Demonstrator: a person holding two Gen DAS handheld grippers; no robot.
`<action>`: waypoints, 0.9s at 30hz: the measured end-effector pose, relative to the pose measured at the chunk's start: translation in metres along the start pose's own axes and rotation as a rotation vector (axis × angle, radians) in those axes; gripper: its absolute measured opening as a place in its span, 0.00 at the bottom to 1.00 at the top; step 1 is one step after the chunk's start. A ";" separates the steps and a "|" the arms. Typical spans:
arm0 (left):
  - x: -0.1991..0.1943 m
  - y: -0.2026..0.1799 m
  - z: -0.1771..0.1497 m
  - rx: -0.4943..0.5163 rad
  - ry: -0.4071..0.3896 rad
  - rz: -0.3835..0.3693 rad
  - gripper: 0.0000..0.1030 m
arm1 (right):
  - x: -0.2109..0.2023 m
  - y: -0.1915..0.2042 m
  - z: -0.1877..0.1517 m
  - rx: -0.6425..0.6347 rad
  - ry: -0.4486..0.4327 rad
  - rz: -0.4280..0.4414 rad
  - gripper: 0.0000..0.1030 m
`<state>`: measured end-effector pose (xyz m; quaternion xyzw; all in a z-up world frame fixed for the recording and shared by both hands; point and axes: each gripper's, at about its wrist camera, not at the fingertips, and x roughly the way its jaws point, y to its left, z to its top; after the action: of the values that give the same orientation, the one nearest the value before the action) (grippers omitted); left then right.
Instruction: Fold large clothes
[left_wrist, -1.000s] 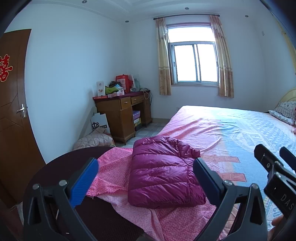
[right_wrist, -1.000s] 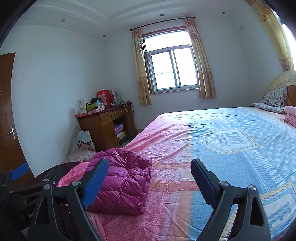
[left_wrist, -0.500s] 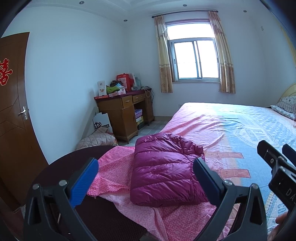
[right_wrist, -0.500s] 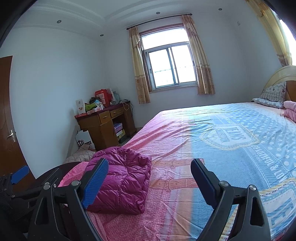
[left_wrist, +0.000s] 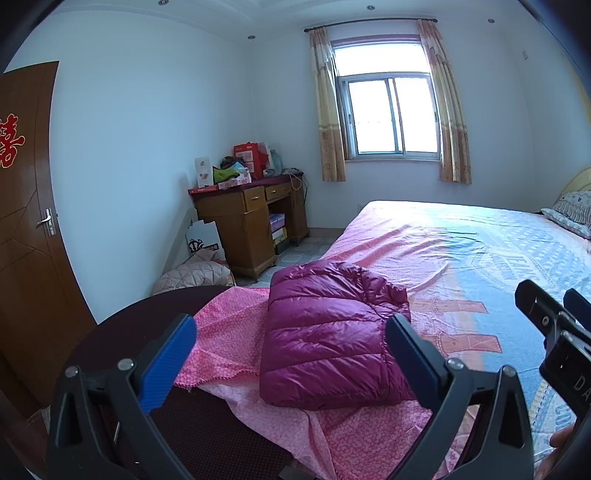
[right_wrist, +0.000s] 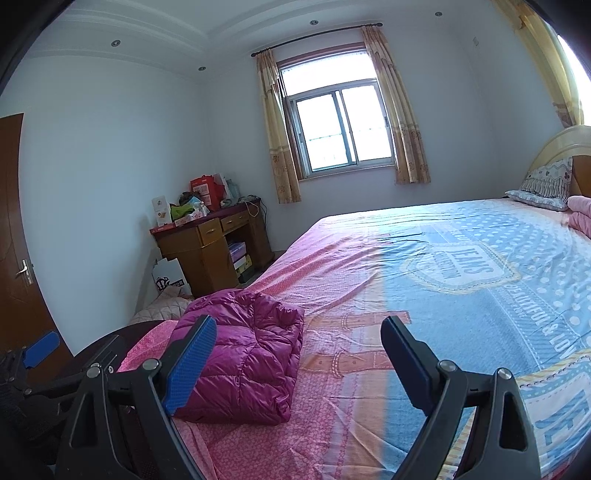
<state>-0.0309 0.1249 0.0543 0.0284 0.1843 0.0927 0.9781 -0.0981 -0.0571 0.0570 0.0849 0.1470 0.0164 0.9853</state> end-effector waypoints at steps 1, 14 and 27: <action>0.000 0.000 0.000 -0.001 0.001 0.000 1.00 | 0.001 0.000 0.001 0.000 0.001 0.001 0.88; 0.001 0.002 0.000 0.002 -0.004 0.003 1.00 | 0.003 0.000 -0.002 0.015 0.005 0.002 0.88; -0.004 0.004 0.003 0.001 -0.032 0.014 1.00 | 0.001 -0.001 -0.002 0.014 0.006 0.004 0.88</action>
<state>-0.0340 0.1282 0.0584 0.0318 0.1686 0.0991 0.9802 -0.0977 -0.0572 0.0543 0.0921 0.1500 0.0174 0.9842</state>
